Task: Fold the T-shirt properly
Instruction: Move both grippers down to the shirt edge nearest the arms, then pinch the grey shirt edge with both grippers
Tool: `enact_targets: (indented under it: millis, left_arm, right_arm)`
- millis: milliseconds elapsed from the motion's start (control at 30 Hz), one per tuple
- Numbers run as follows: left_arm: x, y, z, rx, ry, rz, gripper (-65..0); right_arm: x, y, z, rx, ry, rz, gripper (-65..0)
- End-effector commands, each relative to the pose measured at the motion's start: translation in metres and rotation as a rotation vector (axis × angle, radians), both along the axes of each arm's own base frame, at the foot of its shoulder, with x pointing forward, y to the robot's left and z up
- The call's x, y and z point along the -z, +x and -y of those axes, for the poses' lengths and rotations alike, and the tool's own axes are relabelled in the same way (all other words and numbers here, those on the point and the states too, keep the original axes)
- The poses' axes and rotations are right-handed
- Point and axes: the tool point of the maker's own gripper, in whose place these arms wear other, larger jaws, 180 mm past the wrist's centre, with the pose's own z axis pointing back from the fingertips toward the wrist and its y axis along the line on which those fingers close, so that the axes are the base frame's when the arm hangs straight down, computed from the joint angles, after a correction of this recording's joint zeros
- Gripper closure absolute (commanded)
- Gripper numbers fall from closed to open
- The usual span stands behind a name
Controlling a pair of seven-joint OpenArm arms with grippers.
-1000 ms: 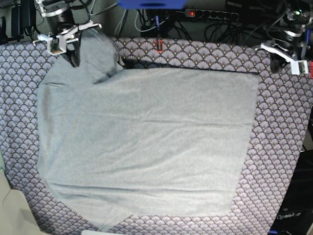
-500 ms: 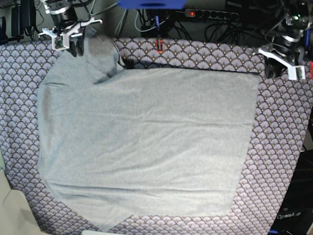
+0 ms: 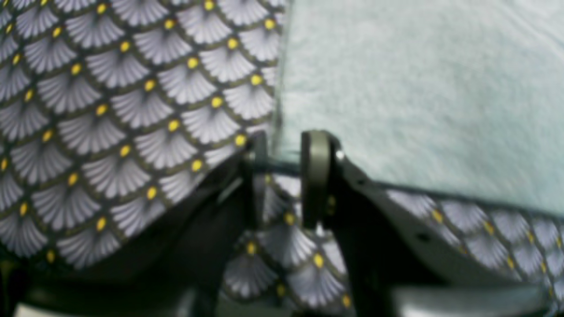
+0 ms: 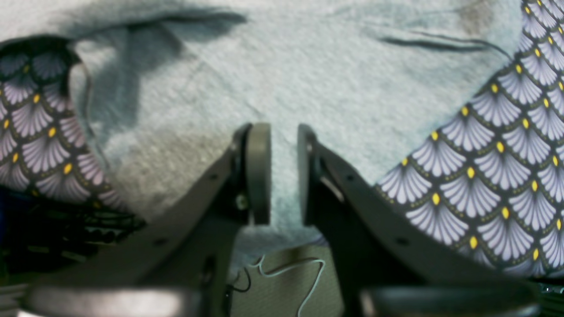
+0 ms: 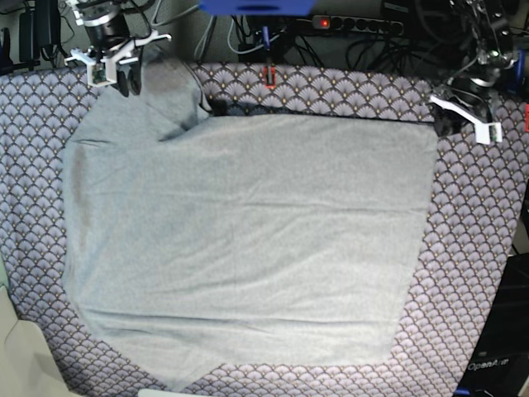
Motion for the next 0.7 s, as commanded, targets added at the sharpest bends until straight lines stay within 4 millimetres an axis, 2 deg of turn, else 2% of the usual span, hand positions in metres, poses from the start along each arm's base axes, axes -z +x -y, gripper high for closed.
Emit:
enact_targets:
  millis: [0,67,200,267,433,667]
  left_arm:
    - [-0.006,0.004,-0.005,-0.003,0.006,0.026,-13.9]
    - [-0.005,0.006,-0.006,-0.006,0.002,0.029,-16.4]
    - [-0.005,0.006,-0.004,-0.004,0.001,0.030,-31.7]
    - [-0.006,0.006,-0.005,-0.005,0.002,0.032,-36.9]
    - [-0.008,0.016,-0.003,-0.001,-0.005,0.049,-37.6]
    - [0.009,0.020,0.019,0.042,-0.050,0.016,-37.5]
  right_arm:
    - [-0.008,0.002,0.002,0.003,0.004,0.033,-12.9]
    - [-0.008,0.002,0.002,0.003,0.004,0.033,-12.9]
    - [-0.008,0.002,0.002,0.002,0.003,0.031,-12.9]
    - [-0.008,0.002,0.002,0.002,0.003,0.031,-12.9]
    - [-0.008,0.002,0.002,0.002,0.003,0.031,-12.9]
    - [-0.008,0.002,0.003,0.004,0.001,0.030,-12.9]
